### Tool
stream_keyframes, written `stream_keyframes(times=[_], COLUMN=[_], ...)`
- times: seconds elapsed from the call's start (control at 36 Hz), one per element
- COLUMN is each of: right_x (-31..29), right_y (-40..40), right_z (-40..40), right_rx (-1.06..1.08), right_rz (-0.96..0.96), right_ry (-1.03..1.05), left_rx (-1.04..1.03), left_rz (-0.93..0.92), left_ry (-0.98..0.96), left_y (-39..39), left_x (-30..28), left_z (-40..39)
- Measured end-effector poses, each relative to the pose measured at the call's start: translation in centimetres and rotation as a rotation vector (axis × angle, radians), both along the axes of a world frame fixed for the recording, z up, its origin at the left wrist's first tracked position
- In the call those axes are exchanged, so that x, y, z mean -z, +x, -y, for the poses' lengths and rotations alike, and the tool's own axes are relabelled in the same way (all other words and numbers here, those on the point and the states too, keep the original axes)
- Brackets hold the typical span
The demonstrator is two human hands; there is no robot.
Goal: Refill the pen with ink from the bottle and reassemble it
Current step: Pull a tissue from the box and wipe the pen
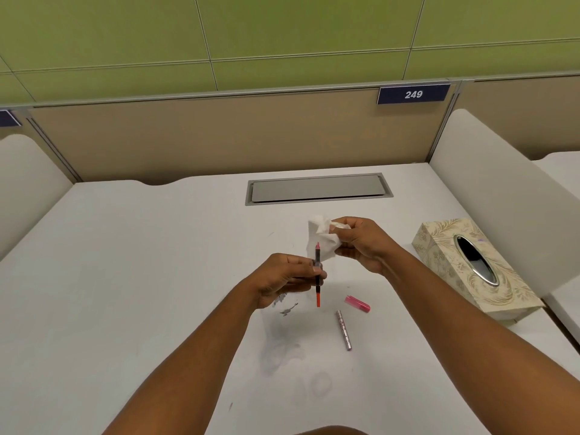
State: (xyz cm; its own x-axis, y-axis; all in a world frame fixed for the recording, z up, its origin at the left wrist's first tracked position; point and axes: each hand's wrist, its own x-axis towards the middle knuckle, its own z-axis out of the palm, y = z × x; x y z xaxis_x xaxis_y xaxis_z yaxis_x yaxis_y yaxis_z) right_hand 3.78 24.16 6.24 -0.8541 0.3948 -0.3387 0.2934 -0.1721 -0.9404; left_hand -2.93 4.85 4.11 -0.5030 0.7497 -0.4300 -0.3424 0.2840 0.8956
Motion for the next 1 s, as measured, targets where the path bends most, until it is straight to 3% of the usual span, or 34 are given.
stream_keyframes(times=[0.47,0.72,1.0], right_x=[0.3,0.9,1.4], right_y=[0.4,-0.4,-1.7], right_z=[-0.5,-0.4,0.3], right_rx=[-0.166,-0.292,-0.244], right_rz=[-0.065,-0.065,0.042], right_ry=[-0.507,-0.302,-0.047], left_rx=[-0.086,-0.073,-0.006], left_rz=[0.121,0.121,0.097], left_ry=[0.055,0.045,-0.003], left_y=[-0.9,-1.5,-2.1], left_x=[-0.2,-0.3,0.1], left_z=[-0.3,-0.3,-0.2])
